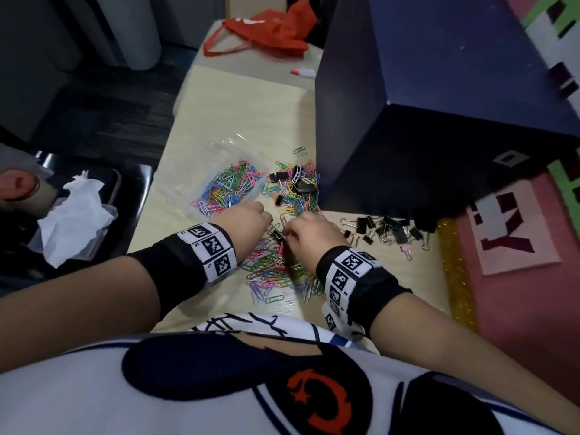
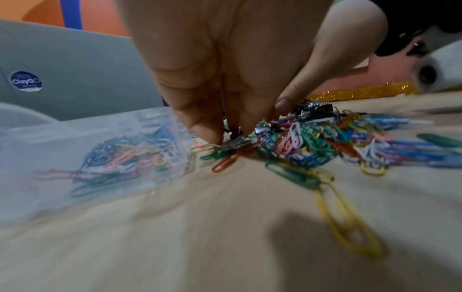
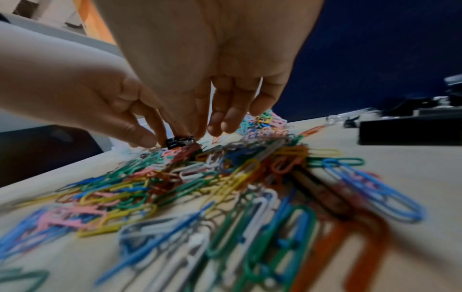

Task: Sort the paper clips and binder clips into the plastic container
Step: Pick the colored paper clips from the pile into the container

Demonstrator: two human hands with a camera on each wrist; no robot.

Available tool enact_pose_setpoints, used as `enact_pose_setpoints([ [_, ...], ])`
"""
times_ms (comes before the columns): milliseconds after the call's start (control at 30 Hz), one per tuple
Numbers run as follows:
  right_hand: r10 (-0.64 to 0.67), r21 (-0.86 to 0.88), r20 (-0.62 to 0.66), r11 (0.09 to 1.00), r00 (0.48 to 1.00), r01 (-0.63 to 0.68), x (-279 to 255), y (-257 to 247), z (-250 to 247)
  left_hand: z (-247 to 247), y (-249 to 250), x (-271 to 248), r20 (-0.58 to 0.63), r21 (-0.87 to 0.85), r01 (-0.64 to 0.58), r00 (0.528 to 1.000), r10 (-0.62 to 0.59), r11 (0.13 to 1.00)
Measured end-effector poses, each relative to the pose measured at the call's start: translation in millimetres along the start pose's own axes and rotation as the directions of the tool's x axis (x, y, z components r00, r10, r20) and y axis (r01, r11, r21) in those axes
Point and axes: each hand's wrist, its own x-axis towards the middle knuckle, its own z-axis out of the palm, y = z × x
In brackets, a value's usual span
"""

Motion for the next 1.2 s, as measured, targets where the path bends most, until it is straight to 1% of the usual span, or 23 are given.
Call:
enact_pose_setpoints([
  [167, -0.014, -0.065, 0.089, 0.998, 0.996, 0.02, 9.2, -11.0, -3.9, -1.9, 0.8, 0.4, 0.019, -0.005, 0.077, 0.997, -0.077, 0.997],
  [267, -0.009, -0.092, 0.086, 0.996, 0.996, 0.016, 10.2, -12.1, -4.6, -1.5, 4.3, 2.8, 0.017, -0.028, 0.098, 0.995, -0.098, 0.995],
  [367, 0.039, -0.036, 0.062, 0.999, 0.997, -0.037, 11.4, -12.2, -2.5, -2.4, 6.8, 4.1, 0.055, -0.043, 0.105, 0.993, -0.103, 0.994],
  [433, 0.048, -0.011, 0.066, 0.999, 0.997, -0.048, 13.1, -10.5, 0.1, -6.4, 7.8, 5.5, 0.078, -0.038, 0.111, 0.991, -0.108, 0.993],
  [500, 0.041, 0.011, 0.09, 0.999, 0.995, -0.042, 15.1, -7.8, 1.6, -14.4, 9.2, 4.6, 0.059, -0.033, 0.138, 0.989, -0.136, 0.99],
  [567, 0.025, 0.034, 0.107, 0.999, 0.994, -0.028, 16.4, -5.2, 2.6, -22.9, 9.7, 1.7, 0.025, -0.009, 0.193, 0.981, -0.193, 0.981],
  [633, -0.005, 0.043, 0.093, 0.999, 0.996, 0.001, 16.6, -4.9, 3.6, -29.7, 8.3, -1.3, 0.01, 0.024, 0.239, 0.971, -0.24, 0.971],
  [700, -0.042, 0.029, 0.069, 0.999, 0.997, 0.04, 16.5, -6.8, 4.4, -33.5, 4.7, -3.6, 0.01, 0.051, 0.256, 0.966, -0.257, 0.965],
  [800, -0.08, -0.058, 0.063, 0.995, 0.995, 0.084, 18.0, -10.8, 5.7, -32.0, -2.7, -7.9, 0.015, 0.029, 0.269, 0.963, -0.269, 0.963],
  [933, -0.054, -0.158, 0.048, 0.986, 0.997, 0.061, 20.4, -15.1, 4.1, -30.9, -6.4, -14.5, 0.012, -0.009, 0.285, 0.958, -0.285, 0.958],
  [1000, -0.033, -0.18, 0.0, 0.983, 0.999, 0.032, 19.5, -13.9, 2.7, -30.8, -7.0, -16.0, -0.003, -0.008, 0.277, 0.961, -0.277, 0.961],
  [1067, -0.012, -0.159, -0.049, 0.987, 0.999, 0.005, 17.6, -10.7, 0.2, -31.0, -7.6, -17.5, -0.006, -0.005, 0.272, 0.962, -0.272, 0.962],
  [1100, -0.019, -0.138, -0.057, 0.99, 0.998, 0.011, 16.2, -9.4, -0.6, -31.1, -7.9, -18.0, -0.001, -0.009, 0.278, 0.961, -0.278, 0.961],
  [1133, -0.042, -0.12, -0.037, 0.992, 0.998, 0.037, 15.0, -8.8, -0.3, -31.7, -7.9, -18.6, 0.003, -0.017, 0.285, 0.958, -0.285, 0.958],
  [1200, -0.139, -0.119, 0.058, 0.982, 0.989, 0.145, 12.4, -10.1, 1.4, -32.4, -7.1, -18.9, -0.001, -0.03, 0.296, 0.955, -0.296, 0.955],
])
